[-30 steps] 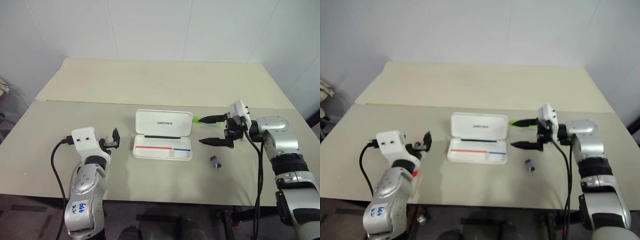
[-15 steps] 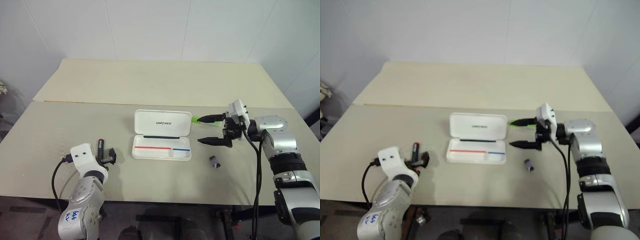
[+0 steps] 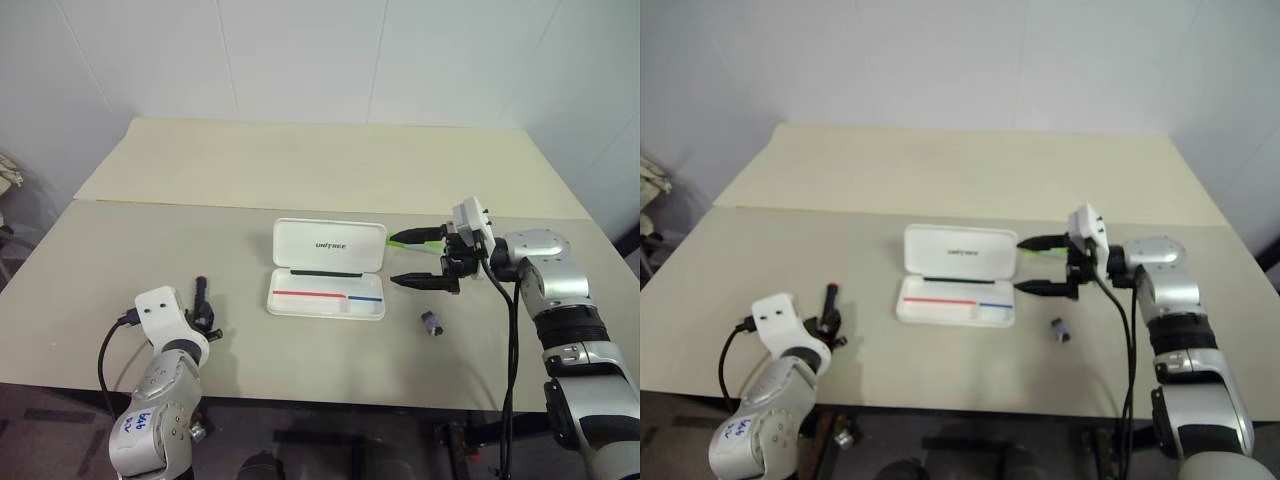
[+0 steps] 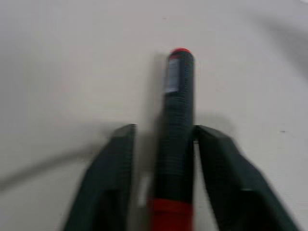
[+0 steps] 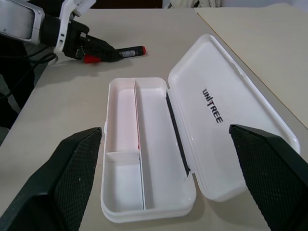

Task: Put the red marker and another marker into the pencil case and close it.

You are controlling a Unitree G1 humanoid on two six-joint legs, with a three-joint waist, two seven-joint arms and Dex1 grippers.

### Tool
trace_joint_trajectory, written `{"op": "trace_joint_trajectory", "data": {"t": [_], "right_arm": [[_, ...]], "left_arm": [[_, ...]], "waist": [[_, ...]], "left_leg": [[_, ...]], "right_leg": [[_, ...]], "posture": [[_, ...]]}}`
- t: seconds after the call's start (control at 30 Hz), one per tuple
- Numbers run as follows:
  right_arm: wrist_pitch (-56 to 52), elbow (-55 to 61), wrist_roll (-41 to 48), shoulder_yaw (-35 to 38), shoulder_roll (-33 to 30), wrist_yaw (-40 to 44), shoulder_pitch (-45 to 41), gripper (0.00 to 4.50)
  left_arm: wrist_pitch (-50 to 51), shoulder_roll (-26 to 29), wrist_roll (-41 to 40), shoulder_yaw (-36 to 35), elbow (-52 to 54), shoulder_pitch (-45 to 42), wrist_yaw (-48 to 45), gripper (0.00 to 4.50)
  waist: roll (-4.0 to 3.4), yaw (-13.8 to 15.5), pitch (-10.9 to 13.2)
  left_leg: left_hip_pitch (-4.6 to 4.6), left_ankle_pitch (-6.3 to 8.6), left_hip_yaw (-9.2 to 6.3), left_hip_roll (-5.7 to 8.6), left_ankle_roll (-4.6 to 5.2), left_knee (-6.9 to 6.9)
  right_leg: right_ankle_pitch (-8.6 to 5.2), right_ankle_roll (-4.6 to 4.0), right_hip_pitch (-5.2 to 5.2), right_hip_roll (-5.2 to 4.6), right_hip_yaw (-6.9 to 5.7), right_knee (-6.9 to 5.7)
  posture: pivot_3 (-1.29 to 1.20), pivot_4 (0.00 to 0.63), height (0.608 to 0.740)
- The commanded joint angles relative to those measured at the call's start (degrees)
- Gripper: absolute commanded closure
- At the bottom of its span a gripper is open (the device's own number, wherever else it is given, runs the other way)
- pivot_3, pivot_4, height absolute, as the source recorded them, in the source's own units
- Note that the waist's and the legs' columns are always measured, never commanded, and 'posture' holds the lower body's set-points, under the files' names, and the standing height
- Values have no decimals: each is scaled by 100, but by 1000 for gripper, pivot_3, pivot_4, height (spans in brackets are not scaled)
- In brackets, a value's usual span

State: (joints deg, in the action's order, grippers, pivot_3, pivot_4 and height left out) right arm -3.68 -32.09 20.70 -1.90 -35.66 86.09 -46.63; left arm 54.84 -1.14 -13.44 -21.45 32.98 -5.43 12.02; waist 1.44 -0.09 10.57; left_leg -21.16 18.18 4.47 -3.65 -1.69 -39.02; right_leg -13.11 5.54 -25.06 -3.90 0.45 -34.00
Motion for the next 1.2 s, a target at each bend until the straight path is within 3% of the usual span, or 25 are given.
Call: {"op": "trace_joint_trajectory", "data": {"t": [0.03,0.57,0.73,0.93,1.07,1.2], "right_arm": [[56,146,48,171,-23,-28,-37,0],[129,140,58,264,-86,-117,-24,0],[153,164,71,285,-81,-156,-5,0],[185,196,75,307,-106,-214,33,0],[173,267,97,348,-142,-220,103,0],[138,398,112,420,-185,-229,219,0]], "left_arm": [[100,96,-90,-43,-182,-134,-118,3892],[393,1563,-315,164,-238,-1518,-1133,3921],[-155,2216,-792,615,-518,-2109,-2449,3921],[-816,3307,-1241,1693,-971,-2380,-4756,3921],[-1432,3893,-1123,2310,-1668,-2709,-6053,3921],[-2097,4094,-874,2814,-2611,-3270,-6982,3921]], "waist": [[0,-9,0],[4,-24,2],[3,-19,2],[3,-37,2],[3,-42,3],[2,-37,3]], "left_leg": [[0,-1,0,0,1,0],[-7,0,-2,-6,-7,17],[-10,1,1,-7,-9,18],[-10,2,14,-10,-10,38],[-11,0,23,-12,-14,52],[-8,-1,25,-13,-16,58]], "right_leg": [[1,-5,3,0,0,6],[21,20,-4,3,-9,16],[20,20,-8,4,-10,18],[19,17,-18,4,-8,17],[15,14,-31,7,-7,19],[12,11,-33,9,-5,23]], "posture": [[0,150,740],[0,150,740],[0,150,740],[0,150,740],[0,150,740],[0,150,740]]}}
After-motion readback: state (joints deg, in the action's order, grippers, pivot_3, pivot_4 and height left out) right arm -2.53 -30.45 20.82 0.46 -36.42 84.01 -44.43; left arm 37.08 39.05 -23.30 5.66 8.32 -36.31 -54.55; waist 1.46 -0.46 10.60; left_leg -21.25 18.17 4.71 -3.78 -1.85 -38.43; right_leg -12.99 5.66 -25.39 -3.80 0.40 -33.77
